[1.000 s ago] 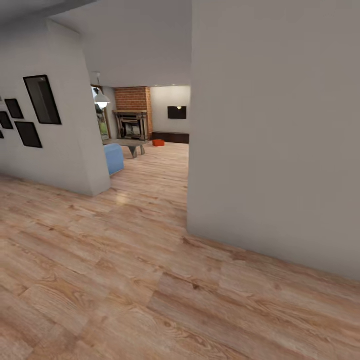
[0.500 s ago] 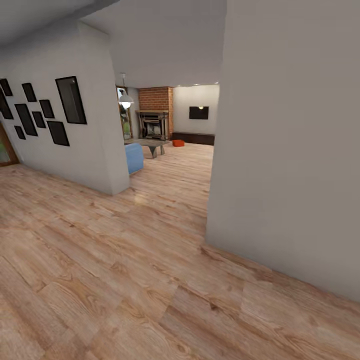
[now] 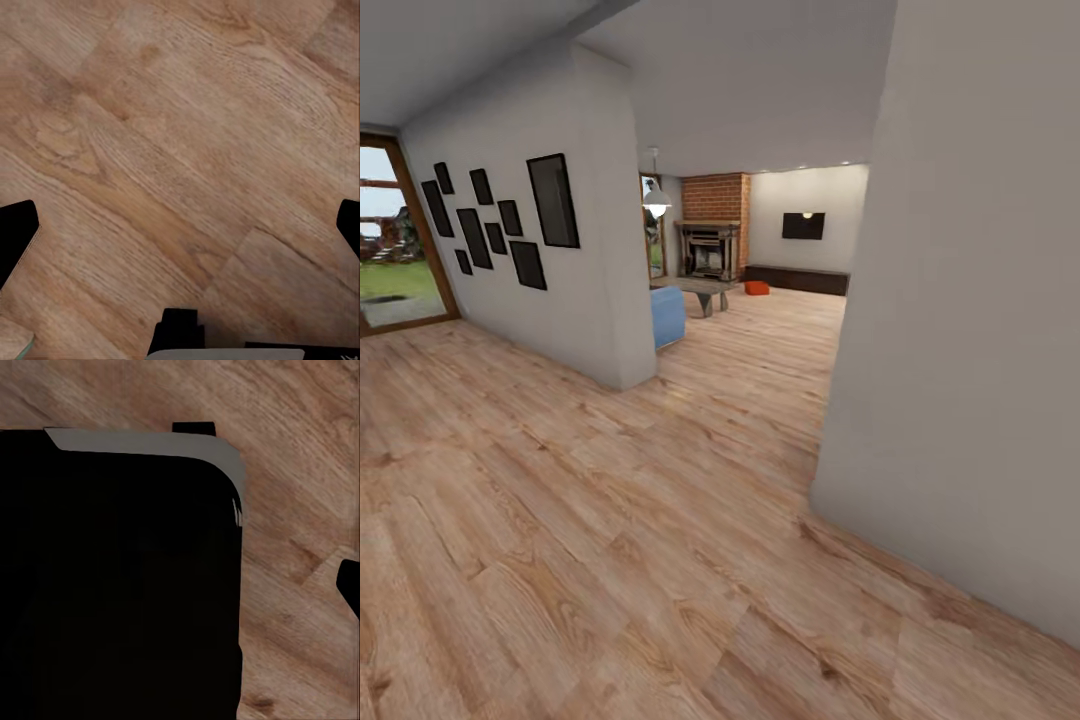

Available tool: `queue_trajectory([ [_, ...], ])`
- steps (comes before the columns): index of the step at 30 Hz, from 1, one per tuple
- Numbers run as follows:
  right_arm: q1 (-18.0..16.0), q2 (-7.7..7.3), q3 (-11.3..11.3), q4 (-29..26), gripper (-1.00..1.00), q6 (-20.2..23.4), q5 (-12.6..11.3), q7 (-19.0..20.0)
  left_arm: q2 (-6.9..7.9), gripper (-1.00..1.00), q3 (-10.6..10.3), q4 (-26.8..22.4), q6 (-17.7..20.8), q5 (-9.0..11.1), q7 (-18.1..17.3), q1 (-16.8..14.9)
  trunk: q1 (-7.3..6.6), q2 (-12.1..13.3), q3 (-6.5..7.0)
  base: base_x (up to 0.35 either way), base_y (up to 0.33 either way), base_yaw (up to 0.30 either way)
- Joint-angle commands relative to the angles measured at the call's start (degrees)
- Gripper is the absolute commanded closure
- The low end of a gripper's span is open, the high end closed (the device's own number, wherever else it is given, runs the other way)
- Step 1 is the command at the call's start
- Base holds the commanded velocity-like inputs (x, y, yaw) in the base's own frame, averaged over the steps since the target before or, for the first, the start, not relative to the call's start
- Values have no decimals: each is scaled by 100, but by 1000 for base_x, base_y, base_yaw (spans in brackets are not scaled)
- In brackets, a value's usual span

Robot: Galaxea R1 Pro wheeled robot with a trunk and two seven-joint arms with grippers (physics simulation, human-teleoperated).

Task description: Move the two storage containers from the living room to the garage. In the garage, place one container on the floor and stack the other container on top of it (either order is fine).

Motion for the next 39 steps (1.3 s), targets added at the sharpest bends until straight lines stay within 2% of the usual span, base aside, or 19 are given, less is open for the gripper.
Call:
queue_trajectory([
  [1, -2, -1, -21, 2, -100, -15, 6, 24, -1, -100, -50, 6, -22, 59, 22, -6, 3, -3, -6, 343, 0, 246],
  [12, -3, -1, -21, 2, -100, -15, 11, 24, -1, -100, -50, 8, -22, 59, 22, -6, 3, -3, -6, 343, 0, 179],
  [39, -3, 2, -21, 2, -100, -15, 14, 24, -1, -100, -50, 5, -22, 59, 22, -6, 3, -3, -6, 343, 0, 6],
])
